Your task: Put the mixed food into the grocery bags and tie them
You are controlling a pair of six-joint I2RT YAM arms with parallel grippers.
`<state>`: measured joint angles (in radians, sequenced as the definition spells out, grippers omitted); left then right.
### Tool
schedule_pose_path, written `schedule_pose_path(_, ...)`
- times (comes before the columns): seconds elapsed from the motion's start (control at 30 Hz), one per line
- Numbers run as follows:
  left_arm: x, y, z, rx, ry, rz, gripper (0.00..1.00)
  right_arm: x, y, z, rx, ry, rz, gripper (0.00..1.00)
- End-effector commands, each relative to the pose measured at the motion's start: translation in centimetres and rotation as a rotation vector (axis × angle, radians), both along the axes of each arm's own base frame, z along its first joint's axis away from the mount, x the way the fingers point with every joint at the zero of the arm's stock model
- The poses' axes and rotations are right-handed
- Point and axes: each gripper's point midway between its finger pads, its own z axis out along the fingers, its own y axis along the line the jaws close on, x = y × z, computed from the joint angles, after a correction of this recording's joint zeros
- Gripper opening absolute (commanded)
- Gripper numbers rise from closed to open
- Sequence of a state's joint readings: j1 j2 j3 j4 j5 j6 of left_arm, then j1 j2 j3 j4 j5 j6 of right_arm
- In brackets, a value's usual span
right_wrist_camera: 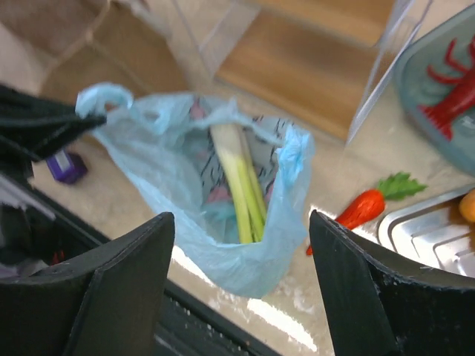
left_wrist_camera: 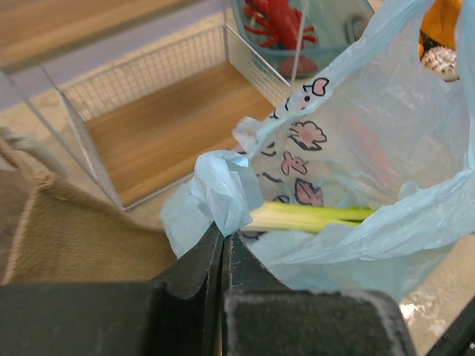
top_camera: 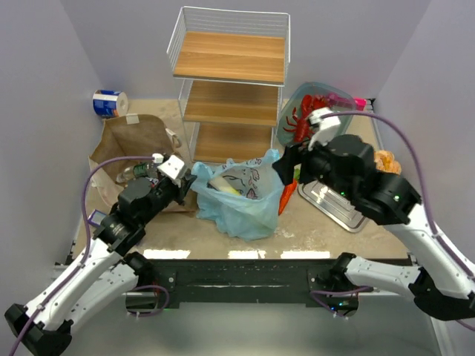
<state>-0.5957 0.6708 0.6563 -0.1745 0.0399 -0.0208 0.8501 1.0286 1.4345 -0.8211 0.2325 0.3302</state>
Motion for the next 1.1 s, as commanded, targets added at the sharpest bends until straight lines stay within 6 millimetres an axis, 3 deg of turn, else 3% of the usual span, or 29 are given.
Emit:
schedule_pose_path(0.0,0.5,2.0,2.5,-0.027,-0.141,0.088,0.00,2.5,-4.0,4.3,0.070,-0.107,-0.153,0.75)
schedule_pose_path(0.07,0.4,1.8,2.3,-0.029,-0.138,0.076,0.00,4.2,-3.2,3.1,0.094,-0.071,-0.117,0.74)
schedule_pose_path(0.1,0.3,1.7,2.1,-0.025,-0.133,0.068,0.00,5.9,-4.5,2.3,0.098,-0.055,-0.163,0.73)
schedule_pose_path(0.13,0.3,1.6,1.9,-0.020,-0.128,0.063,0.00,7.8,-4.2,0.0,0.096,-0.010,-0.173,0.72)
schedule_pose_path(0.27,0.3,1.6,1.5,-0.008,-0.112,0.064,0.00,11.5,-5.3,-6.6,0.168,0.157,-0.201,0.62)
schedule_pose_path(0.4,0.0,1.4,1.2,-0.012,-0.108,0.046,0.00,12.1,-6.2,-13.0,0.145,0.262,-0.284,0.58)
schedule_pose_path(0.43,0.0,1.5,1.2,-0.013,-0.109,0.048,0.00,11.8,-6.7,-15.5,0.117,0.304,-0.308,0.57)
schedule_pose_path(0.53,0.1,1.4,1.1,-0.007,-0.102,0.046,0.00,11.1,-7.5,-20.3,0.061,0.392,-0.348,0.55)
schedule_pose_path(0.8,0.0,0.8,0.6,-0.005,-0.083,0.016,0.00,10.4,-6.5,-27.3,0.072,0.529,-0.349,0.54)
schedule_pose_path(1.07,0.0,0.7,0.4,-0.003,-0.074,0.013,0.00,11.6,-5.8,-30.0,0.062,0.571,-0.352,0.54)
